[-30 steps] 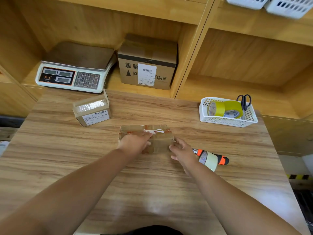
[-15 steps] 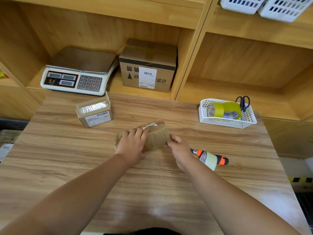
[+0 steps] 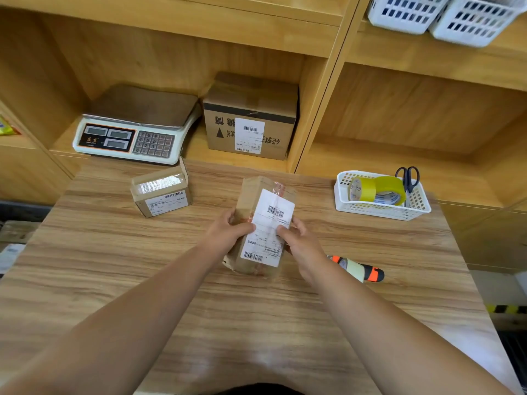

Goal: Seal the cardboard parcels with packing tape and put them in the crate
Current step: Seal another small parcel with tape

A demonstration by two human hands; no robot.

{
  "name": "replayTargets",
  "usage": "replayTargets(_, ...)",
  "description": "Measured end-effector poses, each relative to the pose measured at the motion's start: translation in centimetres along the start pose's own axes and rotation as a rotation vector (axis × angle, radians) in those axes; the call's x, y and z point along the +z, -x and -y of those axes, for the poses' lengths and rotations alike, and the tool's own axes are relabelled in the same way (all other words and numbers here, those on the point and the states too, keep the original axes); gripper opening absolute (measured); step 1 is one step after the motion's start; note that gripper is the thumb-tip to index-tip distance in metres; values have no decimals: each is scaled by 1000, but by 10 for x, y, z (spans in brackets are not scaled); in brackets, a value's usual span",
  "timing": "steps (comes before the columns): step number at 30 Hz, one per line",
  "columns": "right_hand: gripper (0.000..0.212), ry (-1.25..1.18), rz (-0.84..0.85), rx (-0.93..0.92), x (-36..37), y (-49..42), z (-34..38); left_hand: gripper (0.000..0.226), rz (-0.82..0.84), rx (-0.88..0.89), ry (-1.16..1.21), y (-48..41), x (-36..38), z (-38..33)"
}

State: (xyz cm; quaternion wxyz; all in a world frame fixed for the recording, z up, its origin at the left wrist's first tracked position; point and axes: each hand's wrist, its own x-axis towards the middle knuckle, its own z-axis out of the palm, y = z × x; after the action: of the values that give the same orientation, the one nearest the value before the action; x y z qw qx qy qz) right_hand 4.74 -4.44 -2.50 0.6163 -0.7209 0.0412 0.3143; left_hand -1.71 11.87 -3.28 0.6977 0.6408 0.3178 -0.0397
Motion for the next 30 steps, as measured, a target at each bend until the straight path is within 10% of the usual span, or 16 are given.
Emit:
replayTargets(4,56,-23,11,5,1,-1,3,21,57,-61,247,3,4,0)
replayTargets(13,45,-18,-74,-94,6,0,0,65,65,27,-114,5,13,2)
replayTargets(30,39,73,-10,-77,9,-1,10,54,62,159,-106,9,12,-17)
